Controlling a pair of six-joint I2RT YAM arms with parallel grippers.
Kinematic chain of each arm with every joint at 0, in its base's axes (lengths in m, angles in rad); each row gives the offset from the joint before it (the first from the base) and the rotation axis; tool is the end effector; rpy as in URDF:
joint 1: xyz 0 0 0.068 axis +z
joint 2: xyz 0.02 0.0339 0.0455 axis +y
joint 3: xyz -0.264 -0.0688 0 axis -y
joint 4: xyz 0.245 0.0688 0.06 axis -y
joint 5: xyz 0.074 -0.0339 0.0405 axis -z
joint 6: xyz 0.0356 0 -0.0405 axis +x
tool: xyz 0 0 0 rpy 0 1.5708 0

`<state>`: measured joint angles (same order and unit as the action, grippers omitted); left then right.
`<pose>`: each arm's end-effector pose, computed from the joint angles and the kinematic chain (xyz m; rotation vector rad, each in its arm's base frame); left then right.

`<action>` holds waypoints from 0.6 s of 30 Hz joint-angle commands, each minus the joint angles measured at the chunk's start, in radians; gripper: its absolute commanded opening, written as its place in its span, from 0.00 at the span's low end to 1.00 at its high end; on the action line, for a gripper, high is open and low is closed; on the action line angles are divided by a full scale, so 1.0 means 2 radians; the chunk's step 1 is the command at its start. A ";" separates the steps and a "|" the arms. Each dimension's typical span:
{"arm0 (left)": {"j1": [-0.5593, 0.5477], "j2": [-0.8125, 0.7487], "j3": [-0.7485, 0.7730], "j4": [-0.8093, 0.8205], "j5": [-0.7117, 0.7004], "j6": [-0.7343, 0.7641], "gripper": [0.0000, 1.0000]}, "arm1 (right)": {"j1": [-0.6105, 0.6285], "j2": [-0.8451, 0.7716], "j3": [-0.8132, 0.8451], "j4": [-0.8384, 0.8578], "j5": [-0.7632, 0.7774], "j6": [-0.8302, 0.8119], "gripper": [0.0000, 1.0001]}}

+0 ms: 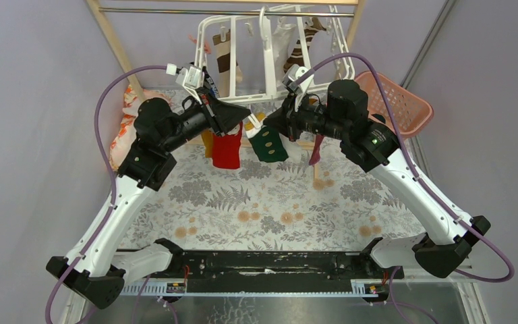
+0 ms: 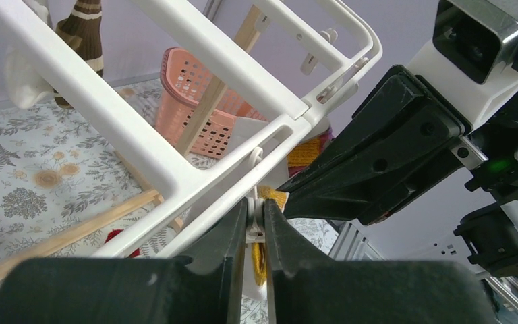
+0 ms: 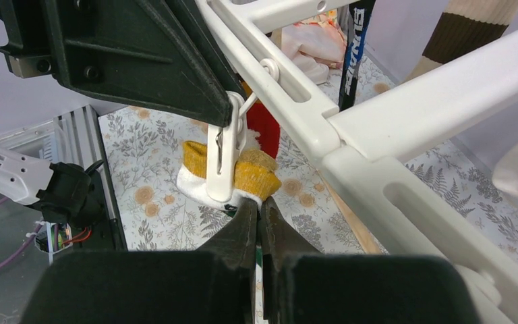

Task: Clip the socks to the hanger
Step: Clamp the sock onto the hanger.

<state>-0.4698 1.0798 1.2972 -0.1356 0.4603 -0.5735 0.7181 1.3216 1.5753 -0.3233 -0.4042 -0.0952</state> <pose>0.1956 -0.1170 0.4664 0.3165 1.5843 -1.1649 0.2043 0.1970 0.4815 -0.9519 1.4050 0.8015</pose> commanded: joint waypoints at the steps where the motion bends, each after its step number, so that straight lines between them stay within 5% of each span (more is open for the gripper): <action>1: -0.006 -0.001 0.007 -0.052 0.048 0.000 0.21 | -0.001 -0.012 0.011 0.039 -0.008 0.009 0.00; 13: -0.006 -0.005 0.010 -0.055 0.035 0.002 0.52 | -0.001 -0.009 0.008 0.041 -0.006 0.008 0.00; 18: -0.006 -0.004 0.010 -0.055 0.036 0.003 0.58 | -0.001 -0.007 0.005 0.042 -0.003 0.009 0.00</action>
<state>-0.4770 1.0782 1.3056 -0.2333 0.5003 -0.5701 0.7136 1.3216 1.5745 -0.3016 -0.4049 -0.0879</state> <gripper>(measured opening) 0.560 0.022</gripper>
